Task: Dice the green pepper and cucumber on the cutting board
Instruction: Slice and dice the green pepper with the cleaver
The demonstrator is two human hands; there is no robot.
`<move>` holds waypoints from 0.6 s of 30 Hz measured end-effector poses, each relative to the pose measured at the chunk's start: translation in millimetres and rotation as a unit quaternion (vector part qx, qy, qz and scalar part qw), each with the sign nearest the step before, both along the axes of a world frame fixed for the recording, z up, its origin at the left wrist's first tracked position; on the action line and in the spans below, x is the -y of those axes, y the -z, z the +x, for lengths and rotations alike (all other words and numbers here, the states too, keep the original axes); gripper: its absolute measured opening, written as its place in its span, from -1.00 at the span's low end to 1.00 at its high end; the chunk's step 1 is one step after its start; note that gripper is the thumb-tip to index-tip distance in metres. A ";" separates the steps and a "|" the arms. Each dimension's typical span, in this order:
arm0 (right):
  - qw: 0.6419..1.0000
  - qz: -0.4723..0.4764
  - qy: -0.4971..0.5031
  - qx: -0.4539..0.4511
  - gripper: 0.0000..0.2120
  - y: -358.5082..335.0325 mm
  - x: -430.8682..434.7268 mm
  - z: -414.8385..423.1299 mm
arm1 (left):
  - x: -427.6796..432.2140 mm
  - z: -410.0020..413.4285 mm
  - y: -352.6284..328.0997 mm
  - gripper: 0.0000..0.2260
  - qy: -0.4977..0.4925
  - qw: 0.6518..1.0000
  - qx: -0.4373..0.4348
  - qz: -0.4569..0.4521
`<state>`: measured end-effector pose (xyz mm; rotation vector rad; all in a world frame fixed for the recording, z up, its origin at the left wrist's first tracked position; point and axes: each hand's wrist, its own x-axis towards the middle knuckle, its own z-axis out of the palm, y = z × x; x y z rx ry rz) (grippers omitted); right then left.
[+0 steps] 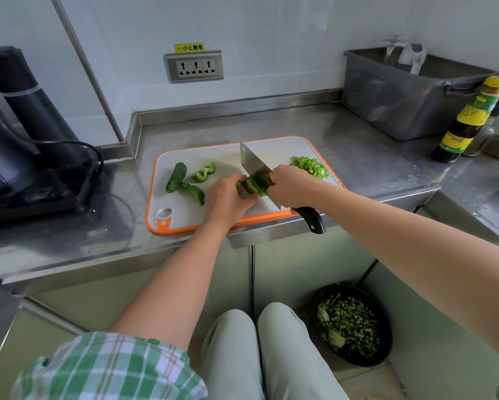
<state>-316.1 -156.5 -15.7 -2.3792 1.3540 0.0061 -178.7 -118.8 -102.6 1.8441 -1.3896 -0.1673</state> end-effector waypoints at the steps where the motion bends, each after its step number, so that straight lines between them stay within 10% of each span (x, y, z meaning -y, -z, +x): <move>1: 1.000 0.004 -0.001 -0.002 -0.93 -1.0 0.3 1.1 | 0.1 -0.3 -0.4 -0.70 0.000 1.000 -0.002 0.002; 18: 0.991 0.017 0.054 0.119 -0.96 23.5 12.6 0.9 | -1.0 -0.3 -3.3 -0.66 -0.007 1.000 -0.019 0.015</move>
